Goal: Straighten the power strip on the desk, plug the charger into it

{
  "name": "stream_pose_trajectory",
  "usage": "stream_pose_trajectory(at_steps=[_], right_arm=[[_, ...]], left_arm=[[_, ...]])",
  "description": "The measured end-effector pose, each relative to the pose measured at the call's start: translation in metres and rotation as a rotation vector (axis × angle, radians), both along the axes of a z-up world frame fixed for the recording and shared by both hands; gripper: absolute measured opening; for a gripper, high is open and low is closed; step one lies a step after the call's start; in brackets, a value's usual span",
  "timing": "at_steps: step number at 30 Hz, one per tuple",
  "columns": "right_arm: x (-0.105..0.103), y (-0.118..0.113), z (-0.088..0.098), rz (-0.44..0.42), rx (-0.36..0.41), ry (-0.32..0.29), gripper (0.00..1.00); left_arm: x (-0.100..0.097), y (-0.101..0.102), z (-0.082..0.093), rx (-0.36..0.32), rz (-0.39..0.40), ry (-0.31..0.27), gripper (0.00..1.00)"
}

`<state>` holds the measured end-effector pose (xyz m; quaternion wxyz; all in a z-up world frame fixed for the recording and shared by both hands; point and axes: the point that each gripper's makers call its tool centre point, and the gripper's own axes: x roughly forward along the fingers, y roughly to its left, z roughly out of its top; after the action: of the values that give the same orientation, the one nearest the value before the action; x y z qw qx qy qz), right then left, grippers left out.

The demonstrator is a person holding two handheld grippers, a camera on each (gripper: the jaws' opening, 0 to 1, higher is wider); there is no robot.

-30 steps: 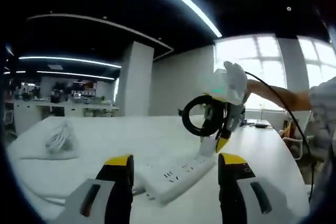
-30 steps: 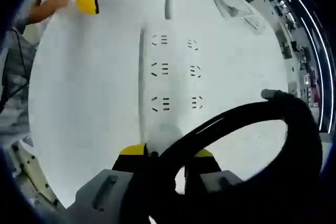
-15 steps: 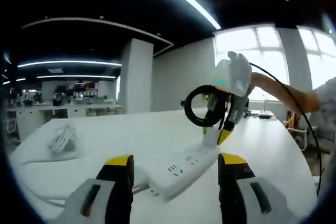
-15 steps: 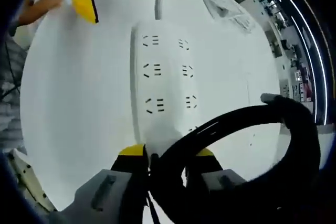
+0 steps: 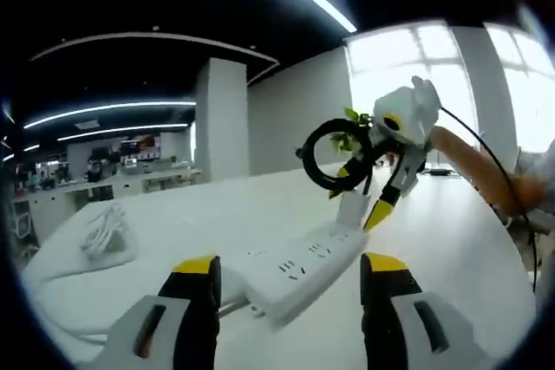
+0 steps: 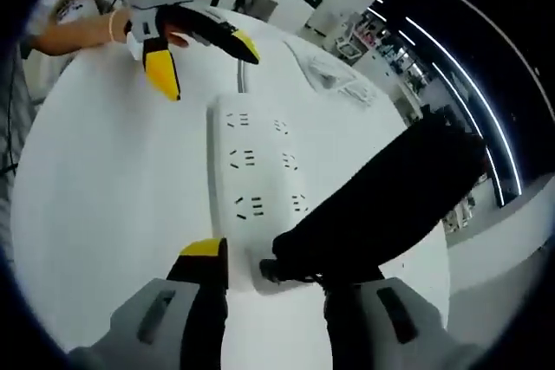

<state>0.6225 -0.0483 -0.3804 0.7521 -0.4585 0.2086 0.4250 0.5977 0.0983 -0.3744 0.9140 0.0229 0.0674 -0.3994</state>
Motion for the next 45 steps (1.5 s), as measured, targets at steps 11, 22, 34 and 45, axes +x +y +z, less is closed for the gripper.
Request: stream_pose_trajectory(at_steps=[11, 22, 34, 45], right_arm=[[-0.014, 0.016, 0.005, 0.064, 0.180, -0.056, 0.88], [-0.027, 0.012, 0.020, 0.068, 0.364, -0.101, 1.00], [-0.043, 0.011, 0.054, 0.024, 0.662, -0.132, 1.00], [-0.072, 0.006, 0.059, -0.047, 0.768, -0.198, 1.00]], left_arm=[[0.002, 0.001, 0.001, -0.016, 0.008, 0.008, 0.66], [0.000, 0.000, -0.002, -0.012, 0.008, 0.011, 0.66], [-0.008, -0.004, 0.009, -0.002, -0.009, -0.035, 0.73], [-0.017, 0.000, 0.023, -0.016, -0.012, -0.074, 0.79]])
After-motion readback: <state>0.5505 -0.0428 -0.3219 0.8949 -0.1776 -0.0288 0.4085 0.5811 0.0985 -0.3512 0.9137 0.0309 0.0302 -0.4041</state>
